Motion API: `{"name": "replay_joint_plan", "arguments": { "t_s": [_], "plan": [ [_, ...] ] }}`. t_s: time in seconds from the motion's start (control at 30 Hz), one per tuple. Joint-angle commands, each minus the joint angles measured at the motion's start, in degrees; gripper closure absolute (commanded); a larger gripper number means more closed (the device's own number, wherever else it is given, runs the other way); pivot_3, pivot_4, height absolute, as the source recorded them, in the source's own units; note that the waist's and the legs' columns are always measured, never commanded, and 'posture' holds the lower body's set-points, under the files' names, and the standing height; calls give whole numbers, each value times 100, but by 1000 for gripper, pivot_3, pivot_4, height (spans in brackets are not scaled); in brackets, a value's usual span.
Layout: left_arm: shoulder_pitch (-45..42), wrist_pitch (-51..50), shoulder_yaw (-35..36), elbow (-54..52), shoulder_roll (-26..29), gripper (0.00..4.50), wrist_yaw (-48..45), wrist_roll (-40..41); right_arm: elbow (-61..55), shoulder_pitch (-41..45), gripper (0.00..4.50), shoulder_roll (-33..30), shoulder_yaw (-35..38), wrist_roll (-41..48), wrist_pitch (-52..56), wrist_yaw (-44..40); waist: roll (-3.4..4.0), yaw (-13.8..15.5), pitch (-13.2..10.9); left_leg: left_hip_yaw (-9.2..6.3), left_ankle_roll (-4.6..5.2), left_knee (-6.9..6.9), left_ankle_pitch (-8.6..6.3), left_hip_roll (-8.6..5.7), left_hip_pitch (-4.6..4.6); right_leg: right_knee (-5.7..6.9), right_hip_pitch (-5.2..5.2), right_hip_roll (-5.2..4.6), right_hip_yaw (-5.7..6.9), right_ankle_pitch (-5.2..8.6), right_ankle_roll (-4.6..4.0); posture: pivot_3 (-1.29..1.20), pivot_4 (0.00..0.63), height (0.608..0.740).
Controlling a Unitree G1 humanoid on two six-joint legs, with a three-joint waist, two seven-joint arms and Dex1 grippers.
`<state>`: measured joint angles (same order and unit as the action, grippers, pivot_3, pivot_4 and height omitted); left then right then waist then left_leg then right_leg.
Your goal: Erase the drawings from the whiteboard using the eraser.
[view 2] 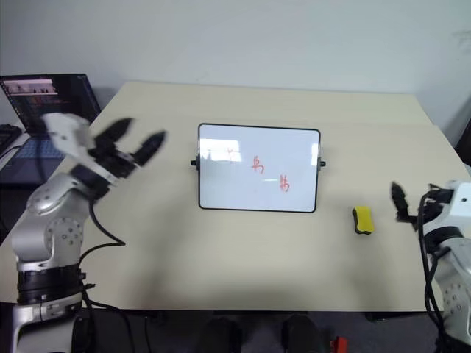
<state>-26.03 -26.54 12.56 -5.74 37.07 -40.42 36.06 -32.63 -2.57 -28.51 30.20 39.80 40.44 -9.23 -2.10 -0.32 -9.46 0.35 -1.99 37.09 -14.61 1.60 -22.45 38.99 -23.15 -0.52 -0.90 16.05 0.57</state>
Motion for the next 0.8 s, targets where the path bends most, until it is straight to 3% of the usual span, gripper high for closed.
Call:
{"name": "replay_joint_plan", "arguments": {
  "t_s": [0.03,0.17,0.3,0.43,0.8],
  "plan": [
    [-248,-305,-852,-647,386,0,-1197,87,-849,-161,43,32,15,1055,798,369,-3,-18,-1,-3,0,0,0,6,0,0,0,7,1,0,0,0,150,740],
    [-483,-119,-1498,-583,598,0,-2250,-114,-1074,-53,43,217,-219,1280,1294,1165,1,-82,-3,0,1,-3,0,9,8,2,0,20,-7,2,0,0,150,740],
    [-1045,256,-2053,-90,344,0,-2918,-483,-798,247,43,111,-674,744,1648,1629,1,-119,-4,-2,1,-1,0,5,5,0,-1,28,-7,5,6,0,150,740],
    [-1460,551,-2321,434,-70,0,-3242,-749,-205,499,43,75,-986,196,1607,1677,1,-121,-3,2,3,1,-1,-2,0,-5,-3,29,-10,6,8,0,150,740],
    [-1593,703,-2631,400,-407,0,-3713,-1023,680,934,43,167,-1400,-661,1250,1209,3,-147,-4,-3,5,-1,-2,4,-16,-8,-15,40,-8,6,-6,0,150,740]
  ]
}}
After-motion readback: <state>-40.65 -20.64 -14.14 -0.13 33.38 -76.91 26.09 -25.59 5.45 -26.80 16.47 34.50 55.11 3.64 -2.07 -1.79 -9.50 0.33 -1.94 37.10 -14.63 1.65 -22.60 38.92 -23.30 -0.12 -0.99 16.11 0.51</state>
